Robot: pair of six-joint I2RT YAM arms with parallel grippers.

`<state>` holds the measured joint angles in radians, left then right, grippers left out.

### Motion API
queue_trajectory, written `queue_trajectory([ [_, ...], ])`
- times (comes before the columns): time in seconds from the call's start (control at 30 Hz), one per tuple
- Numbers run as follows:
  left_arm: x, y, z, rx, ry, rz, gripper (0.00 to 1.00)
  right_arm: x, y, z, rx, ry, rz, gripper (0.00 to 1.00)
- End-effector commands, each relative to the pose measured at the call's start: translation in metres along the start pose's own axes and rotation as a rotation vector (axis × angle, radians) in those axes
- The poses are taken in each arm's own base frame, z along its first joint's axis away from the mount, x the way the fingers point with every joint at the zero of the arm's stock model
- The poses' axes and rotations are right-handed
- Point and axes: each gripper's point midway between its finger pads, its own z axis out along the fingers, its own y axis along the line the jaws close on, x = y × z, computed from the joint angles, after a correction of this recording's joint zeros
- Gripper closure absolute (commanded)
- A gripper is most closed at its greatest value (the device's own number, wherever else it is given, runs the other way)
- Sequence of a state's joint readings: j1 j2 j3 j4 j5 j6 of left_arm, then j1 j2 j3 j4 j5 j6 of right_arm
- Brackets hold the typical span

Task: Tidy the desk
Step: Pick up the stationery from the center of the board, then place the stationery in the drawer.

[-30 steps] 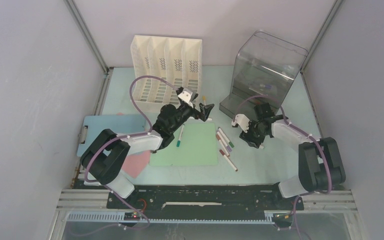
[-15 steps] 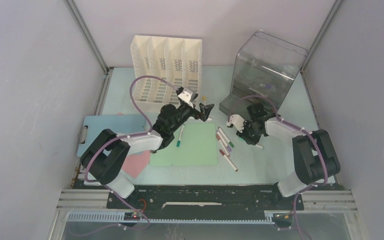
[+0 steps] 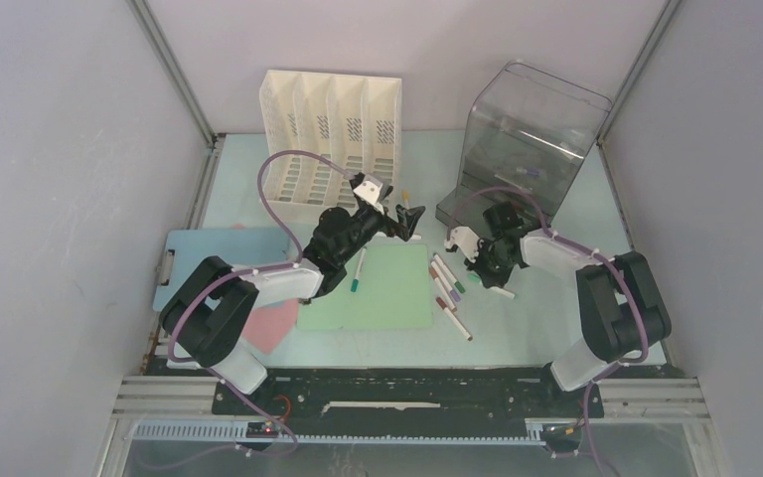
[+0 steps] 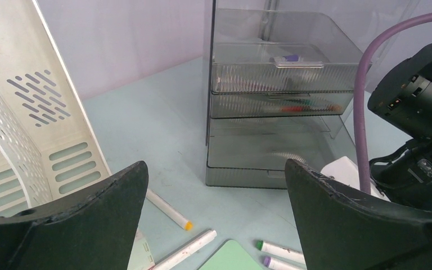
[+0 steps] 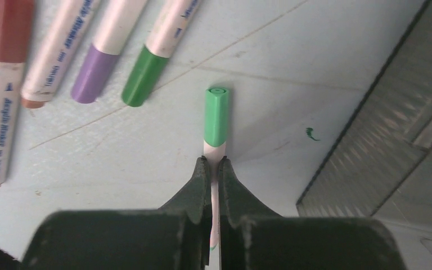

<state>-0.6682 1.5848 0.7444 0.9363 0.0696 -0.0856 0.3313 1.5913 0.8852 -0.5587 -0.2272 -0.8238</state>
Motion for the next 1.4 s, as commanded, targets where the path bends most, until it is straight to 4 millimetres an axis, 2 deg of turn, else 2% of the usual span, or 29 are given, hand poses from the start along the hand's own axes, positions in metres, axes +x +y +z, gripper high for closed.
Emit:
queue_trajectory([
  [0.0,-0.022,0.003,0.002,-0.013,-0.061,0.029,0.0,-0.022,0.011,-0.015,-0.039,-0.078,0.015,1.0],
  [0.17,-0.021,0.003,0.003,-0.015,-0.06,0.029,0.0,-0.037,0.009,-0.032,-0.009,-0.148,0.012,1.0],
  [0.33,-0.02,0.003,0.004,-0.012,-0.058,0.03,0.0,-0.059,0.0,-0.057,0.065,-0.252,0.018,1.0],
  [0.6,-0.019,0.003,0.004,-0.013,-0.055,0.031,0.0,-0.094,-0.04,-0.111,0.321,-0.42,0.026,1.0],
  [0.73,-0.019,0.004,0.004,-0.016,-0.055,0.033,0.0,-0.111,-0.06,-0.128,0.404,-0.46,0.021,1.0],
  [0.9,-0.02,0.005,0.003,-0.02,-0.056,0.039,0.0,-0.123,-0.094,-0.131,0.554,-0.457,0.031,1.0],
  [1.0,-0.018,0.004,0.003,-0.018,-0.051,0.037,0.0,-0.105,-0.125,-0.126,0.723,-0.372,0.154,1.0],
  [1.07,-0.019,0.004,0.004,-0.013,-0.053,0.035,0.0,-0.096,-0.131,-0.112,0.733,-0.358,0.205,1.0],
  [1.1,-0.018,0.003,0.005,-0.011,-0.051,0.034,0.0,-0.095,-0.129,-0.105,0.711,-0.362,0.216,0.98],
  [1.13,-0.018,0.003,0.005,-0.011,-0.05,0.034,0.0,-0.095,-0.125,-0.097,0.681,-0.363,0.219,0.87],
  [1.2,-0.018,0.004,0.004,-0.016,-0.05,0.035,0.0,-0.095,-0.116,-0.087,0.635,-0.348,0.201,0.55],
  [1.27,-0.018,0.004,0.004,-0.016,-0.05,0.037,0.0,-0.099,-0.107,-0.086,0.605,-0.354,0.179,0.29],
  [1.3,-0.018,0.004,0.003,-0.014,-0.049,0.036,0.0,-0.103,-0.102,-0.088,0.588,-0.368,0.17,0.2],
  [1.37,-0.02,0.004,0.002,-0.015,-0.052,0.038,0.0,-0.108,-0.09,-0.094,0.544,-0.389,0.136,0.1],
])
